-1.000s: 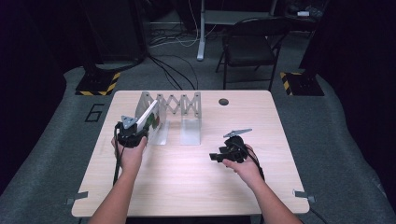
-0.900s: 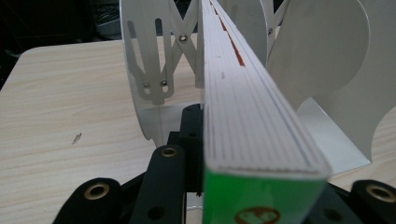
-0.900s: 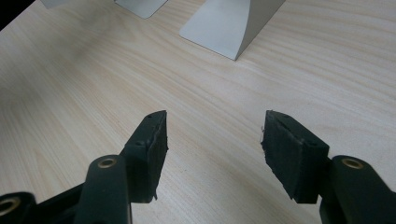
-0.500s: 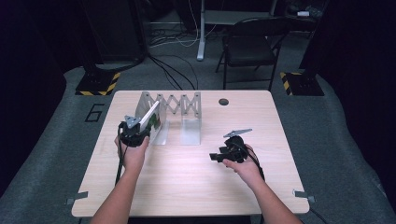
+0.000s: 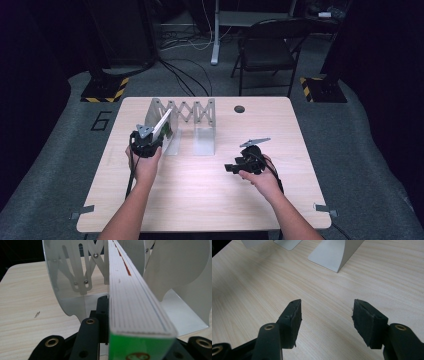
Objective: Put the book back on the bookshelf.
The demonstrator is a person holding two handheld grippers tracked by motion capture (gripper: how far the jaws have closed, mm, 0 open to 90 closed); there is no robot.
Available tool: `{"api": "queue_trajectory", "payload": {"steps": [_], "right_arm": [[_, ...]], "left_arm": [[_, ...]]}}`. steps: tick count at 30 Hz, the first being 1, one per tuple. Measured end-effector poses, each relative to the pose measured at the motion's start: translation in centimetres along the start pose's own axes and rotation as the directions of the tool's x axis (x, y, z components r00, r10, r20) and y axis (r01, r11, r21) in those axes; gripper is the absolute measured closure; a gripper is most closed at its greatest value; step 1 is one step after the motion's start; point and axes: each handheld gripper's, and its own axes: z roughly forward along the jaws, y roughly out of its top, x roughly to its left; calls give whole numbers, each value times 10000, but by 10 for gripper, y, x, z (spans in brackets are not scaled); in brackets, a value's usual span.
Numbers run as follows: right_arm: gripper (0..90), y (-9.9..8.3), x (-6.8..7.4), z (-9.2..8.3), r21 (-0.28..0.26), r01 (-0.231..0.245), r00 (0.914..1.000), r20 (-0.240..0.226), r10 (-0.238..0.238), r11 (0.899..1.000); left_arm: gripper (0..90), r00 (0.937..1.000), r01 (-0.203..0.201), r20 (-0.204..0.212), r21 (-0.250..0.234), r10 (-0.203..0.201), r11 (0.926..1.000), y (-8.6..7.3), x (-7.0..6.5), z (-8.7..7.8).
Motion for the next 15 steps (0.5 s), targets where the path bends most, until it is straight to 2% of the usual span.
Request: {"api": "queue_trajectory", "payload": {"steps": [1,5,6,10,11,12,15], "right_arm": [[402,0,0,0,7,16,10000,25,-16,10000],[403,0,0,0,27,-28,10000,26,28,10000],[402,0,0,0,30,-17,10000,26,17,10000],[402,0,1,0,26,-25,10000,25,25,10000],[402,0,1,0,24,-25,10000,26,25,10000],[402,0,1,0,23,-16,10000,24,16,10000],[402,0,1,0,48,-14,10000,26,14,10000]], "left_arm": [[754,9999,-126,3,102,126,9999,-1,1,0],[753,9999,-148,-22,205,148,9997,-4,-1,3],[753,9996,-275,-39,291,276,9992,-4,0,2],[752,10000,-78,-4,473,79,9989,-3,2,4],[751,10000,55,-56,331,-53,9994,-4,1,5],[750,9999,108,-67,413,-105,9991,-4,2,5],[748,9999,-83,-55,593,86,9982,-4,2,4]]}}
